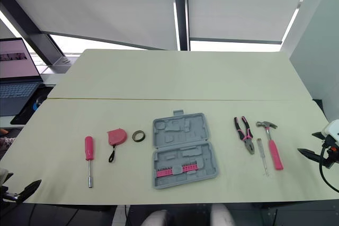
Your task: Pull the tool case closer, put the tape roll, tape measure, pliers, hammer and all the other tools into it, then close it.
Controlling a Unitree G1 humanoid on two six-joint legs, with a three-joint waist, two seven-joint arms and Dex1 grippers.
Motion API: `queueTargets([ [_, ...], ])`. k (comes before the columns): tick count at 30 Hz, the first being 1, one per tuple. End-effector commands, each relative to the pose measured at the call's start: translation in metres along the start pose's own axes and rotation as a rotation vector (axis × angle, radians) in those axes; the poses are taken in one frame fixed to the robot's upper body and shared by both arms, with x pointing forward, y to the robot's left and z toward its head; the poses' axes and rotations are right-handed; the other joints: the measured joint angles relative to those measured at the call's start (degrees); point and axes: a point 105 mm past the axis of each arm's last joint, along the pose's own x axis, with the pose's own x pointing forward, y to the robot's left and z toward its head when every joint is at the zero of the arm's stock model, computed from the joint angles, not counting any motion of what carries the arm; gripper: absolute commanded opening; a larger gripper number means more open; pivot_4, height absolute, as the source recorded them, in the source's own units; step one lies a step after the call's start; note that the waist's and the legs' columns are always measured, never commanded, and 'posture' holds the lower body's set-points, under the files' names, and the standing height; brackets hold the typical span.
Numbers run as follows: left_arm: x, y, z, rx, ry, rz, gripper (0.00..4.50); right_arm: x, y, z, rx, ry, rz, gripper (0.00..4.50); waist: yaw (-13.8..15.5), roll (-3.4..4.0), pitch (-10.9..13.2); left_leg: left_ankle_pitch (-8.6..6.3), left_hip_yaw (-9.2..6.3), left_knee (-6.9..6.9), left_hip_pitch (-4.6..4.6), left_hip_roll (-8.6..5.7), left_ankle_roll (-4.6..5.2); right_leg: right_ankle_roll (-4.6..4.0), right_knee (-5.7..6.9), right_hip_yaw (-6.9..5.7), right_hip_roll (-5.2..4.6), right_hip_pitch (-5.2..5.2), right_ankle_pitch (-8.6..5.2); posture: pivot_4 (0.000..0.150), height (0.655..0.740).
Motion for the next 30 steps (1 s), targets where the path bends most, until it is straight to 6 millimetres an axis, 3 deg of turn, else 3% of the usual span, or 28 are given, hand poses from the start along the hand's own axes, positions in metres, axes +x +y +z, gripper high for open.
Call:
queueTargets([
  [1,-0.002,0.009,0.016,0.073,-0.049,0.014,4.43,-0.006,-0.003,0.008,-0.039,-0.011,-0.007,4.50,0.0,0.00,0.0,0.00,0.00,0.00,0.00,0.00,0.00,0.00,0.00,0.00,0.00,0.00,0.00,0.150,0.7400],
  [7,0.009,0.011,0.034,0.160,-0.092,-0.016,4.43,-0.006,0.000,0.005,-0.039,0.002,0.004,4.50,0.1,0.00,0.0,0.00,-0.03,0.00,0.00,-0.02,0.00,0.00,0.01,-0.06,0.00,0.02,0.00,0.150,0.7400],
  [11,0.008,0.000,0.047,0.190,-0.141,-0.157,4.43,-0.007,0.001,0.004,-0.047,0.009,0.010,4.50,0.0,0.01,0.0,0.00,0.03,0.00,0.00,-0.01,0.00,0.00,0.00,-0.07,0.00,-0.01,0.00,0.150,0.7400],
  [19,0.008,0.006,0.046,0.198,-0.123,-0.171,4.43,-0.007,0.005,0.007,-0.012,-0.003,0.046,4.50,-0.1,0.03,0.0,0.00,0.09,0.00,0.02,0.00,0.01,0.00,0.01,-0.10,0.03,-0.02,0.00,0.150,0.7400],
  [30,-0.005,0.015,0.024,0.133,-0.079,-0.127,4.43,-0.008,0.008,0.009,-0.013,0.014,0.059,4.50,0.0,0.02,0.0,0.00,0.08,0.00,0.01,0.00,0.01,0.00,0.01,-0.10,0.02,-0.03,0.00,0.150,0.7400],
])
